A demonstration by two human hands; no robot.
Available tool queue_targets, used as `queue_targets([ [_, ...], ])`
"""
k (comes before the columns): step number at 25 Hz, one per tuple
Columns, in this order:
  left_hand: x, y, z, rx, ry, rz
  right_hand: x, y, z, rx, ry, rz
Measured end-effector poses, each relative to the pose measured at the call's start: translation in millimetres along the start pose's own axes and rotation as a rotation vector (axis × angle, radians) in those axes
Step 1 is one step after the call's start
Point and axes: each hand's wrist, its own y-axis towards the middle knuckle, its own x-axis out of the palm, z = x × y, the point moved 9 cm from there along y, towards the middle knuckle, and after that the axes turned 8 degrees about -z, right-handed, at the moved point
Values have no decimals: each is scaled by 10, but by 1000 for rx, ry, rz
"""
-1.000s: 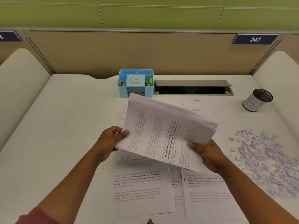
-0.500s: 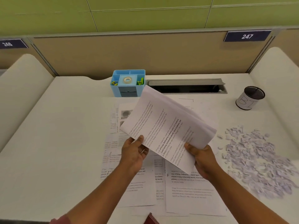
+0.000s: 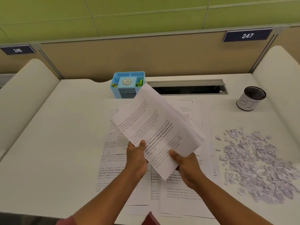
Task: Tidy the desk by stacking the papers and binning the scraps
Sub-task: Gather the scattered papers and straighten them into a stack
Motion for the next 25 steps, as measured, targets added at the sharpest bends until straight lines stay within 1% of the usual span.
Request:
queue_targets([
  [3,-143,68,150,84,95,42,-52,57,-101,34,50,-59],
  [5,-230,106,266,124,168,30,-157,136,-237,72,108,-75],
  [7,-293,162,323,128,243,-26,-221,202,-365,125,-2,-134],
  [9,-318,196,306,103,334,-108,-184,222,-382,193,-99,-240],
  [11,-293,210,239,57,417,-185,-89,214,-311,254,-120,-341],
  [12,-283,220,205,35,451,-206,-58,214,-258,277,-125,-358],
  [14,-279,244,167,8,510,-214,-73,241,-152,304,-141,-314],
  [17,-314,302,137,-29,555,-201,-149,298,-68,296,-239,-257],
  [21,-319,249,0,-162,497,-246,-267,357,-77,250,-345,-180],
  [25,-419,158,-159,-275,529,-264,-393,413,-85,210,-325,-98],
])
